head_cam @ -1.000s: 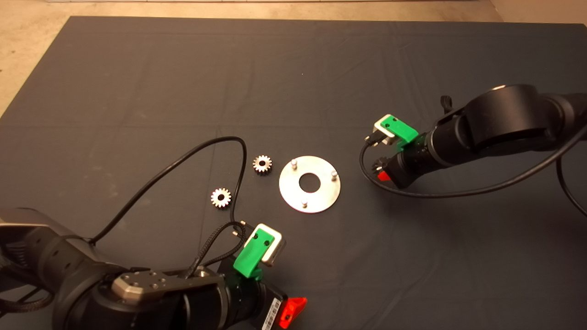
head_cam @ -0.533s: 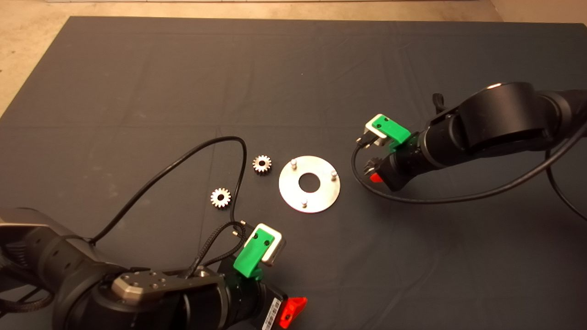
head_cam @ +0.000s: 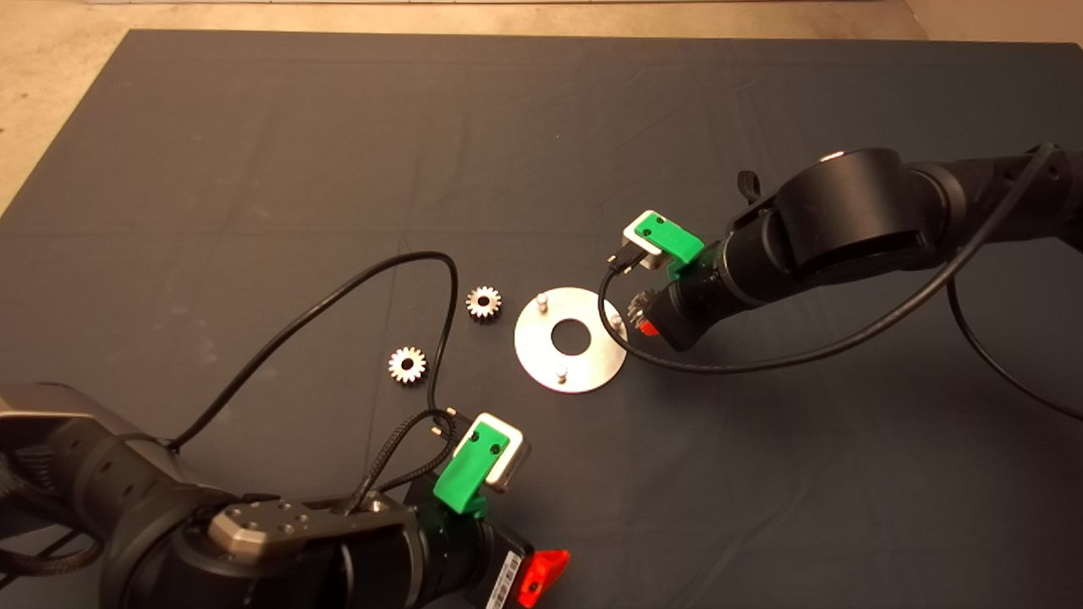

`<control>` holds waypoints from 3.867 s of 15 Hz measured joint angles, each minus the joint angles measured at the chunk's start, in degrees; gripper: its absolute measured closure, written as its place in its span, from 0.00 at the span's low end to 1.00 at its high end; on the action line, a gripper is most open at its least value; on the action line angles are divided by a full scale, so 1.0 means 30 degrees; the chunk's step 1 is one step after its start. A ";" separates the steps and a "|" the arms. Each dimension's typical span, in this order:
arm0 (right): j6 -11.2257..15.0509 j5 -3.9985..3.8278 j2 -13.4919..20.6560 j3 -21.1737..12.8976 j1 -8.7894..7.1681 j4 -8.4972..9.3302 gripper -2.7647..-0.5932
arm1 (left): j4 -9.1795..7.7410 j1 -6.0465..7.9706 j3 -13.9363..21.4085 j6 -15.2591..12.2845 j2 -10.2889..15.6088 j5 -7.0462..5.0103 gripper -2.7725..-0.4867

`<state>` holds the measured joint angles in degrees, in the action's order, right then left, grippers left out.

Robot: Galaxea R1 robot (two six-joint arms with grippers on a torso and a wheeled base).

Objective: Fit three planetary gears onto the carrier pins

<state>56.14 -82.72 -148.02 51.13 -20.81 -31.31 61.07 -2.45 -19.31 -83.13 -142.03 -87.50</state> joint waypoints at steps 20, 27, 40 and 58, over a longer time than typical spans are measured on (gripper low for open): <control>-0.0207 -0.0328 -0.1258 0.1929 0.0219 0.0431 0.89 | 0.0008 0.0006 0.0000 -0.0008 -0.0232 0.0008 0.06; -0.0207 -0.0291 -0.1681 0.2266 0.0406 0.0435 0.90 | 0.0020 0.0007 0.0000 -0.0016 -0.0293 0.0008 0.06; -0.0211 -0.0291 -0.1661 0.2591 0.0845 0.0431 0.90 | 0.0146 0.0102 0.0000 -0.0153 -0.0434 0.0008 0.06; -0.0419 -0.0072 -0.1669 0.3087 0.0744 0.0443 0.90 | 0.0341 0.0208 0.0000 -0.0223 -0.0496 0.0008 0.06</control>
<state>54.88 -82.93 -153.03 60.39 -18.58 -29.98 62.10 -1.83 -19.31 -83.80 -143.52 -87.48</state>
